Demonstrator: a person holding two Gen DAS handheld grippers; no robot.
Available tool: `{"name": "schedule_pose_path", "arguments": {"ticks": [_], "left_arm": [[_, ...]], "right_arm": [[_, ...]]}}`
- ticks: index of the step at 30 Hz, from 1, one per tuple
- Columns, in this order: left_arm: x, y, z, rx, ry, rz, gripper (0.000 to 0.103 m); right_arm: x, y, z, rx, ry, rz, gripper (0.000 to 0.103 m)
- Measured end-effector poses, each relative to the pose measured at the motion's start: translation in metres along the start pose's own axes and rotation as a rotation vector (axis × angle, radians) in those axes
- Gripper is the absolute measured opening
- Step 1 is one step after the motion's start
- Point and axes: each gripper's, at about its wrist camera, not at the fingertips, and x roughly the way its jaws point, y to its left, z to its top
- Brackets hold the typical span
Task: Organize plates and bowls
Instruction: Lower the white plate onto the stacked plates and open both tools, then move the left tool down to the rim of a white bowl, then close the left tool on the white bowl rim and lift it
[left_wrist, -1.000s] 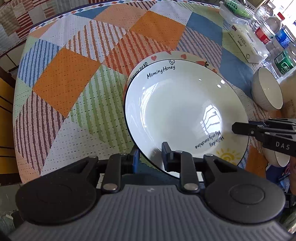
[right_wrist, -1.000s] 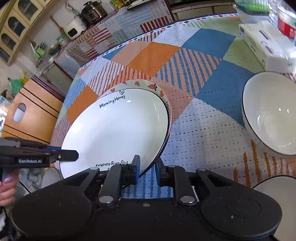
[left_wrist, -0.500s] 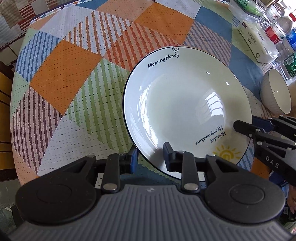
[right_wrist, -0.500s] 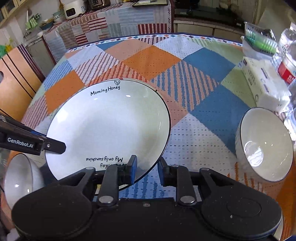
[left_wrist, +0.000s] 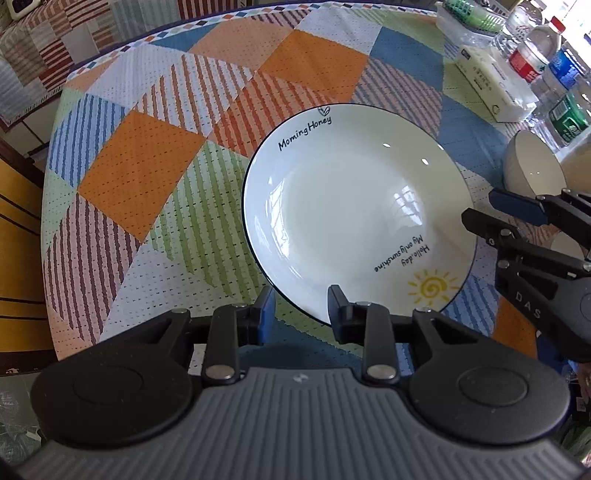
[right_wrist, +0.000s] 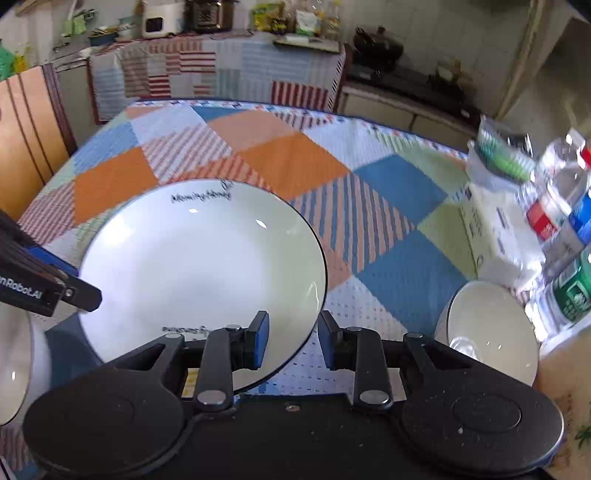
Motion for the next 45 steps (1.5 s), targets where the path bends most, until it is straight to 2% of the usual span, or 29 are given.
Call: {"name": "schedule_pose_path", "arguments": {"ticks": [6,12,18,19,23,27,29,30,31,37,39,45], "left_arm": [[-0.041,-0.007,-0.014,0.061,-0.063,-0.016,0.031],[-0.075,-0.008,-0.031,0.114,-0.104,-0.011,0.033],[-0.096,-0.003,-0.05,0.145,-0.096,-0.002,0.041],[-0.099,-0.002,-0.054,0.15,-0.092,0.0,0.041],[-0.108,0.003,-0.067,0.163,-0.07,0.015,0.041],[-0.116,0.007,-0.079,0.174,-0.062,0.01,0.047],[-0.12,0.008,-0.084,0.187,-0.068,-0.006,0.051],[-0.122,0.008,-0.087,0.188,-0.073,-0.005,0.053],[-0.123,0.008,-0.089,0.192,-0.076,-0.002,0.054],[-0.116,0.015,-0.103,0.182,-0.058,0.007,0.064],[-0.11,0.019,-0.107,0.175,-0.052,0.015,0.07],[-0.089,0.03,-0.115,0.138,-0.024,0.03,0.081]], "right_arm": [[-0.041,0.007,0.004,-0.04,-0.07,0.032,0.035],[-0.076,0.019,0.003,-0.087,-0.105,0.084,0.044],[-0.1,0.04,-0.005,-0.161,-0.118,0.154,0.056],[-0.103,0.043,-0.007,-0.168,-0.115,0.166,0.061],[-0.109,0.054,-0.012,-0.181,-0.08,0.242,0.066],[-0.117,0.067,-0.017,-0.229,-0.081,0.288,0.076],[-0.118,0.073,-0.021,-0.249,-0.084,0.322,0.086],[-0.116,0.075,-0.023,-0.256,-0.088,0.345,0.094],[-0.114,0.077,-0.025,-0.262,-0.094,0.363,0.097],[-0.091,0.089,-0.037,-0.279,-0.066,0.4,0.097],[-0.083,0.092,-0.041,-0.267,-0.047,0.421,0.097],[-0.064,0.104,-0.054,-0.273,-0.009,0.463,0.097]]}}
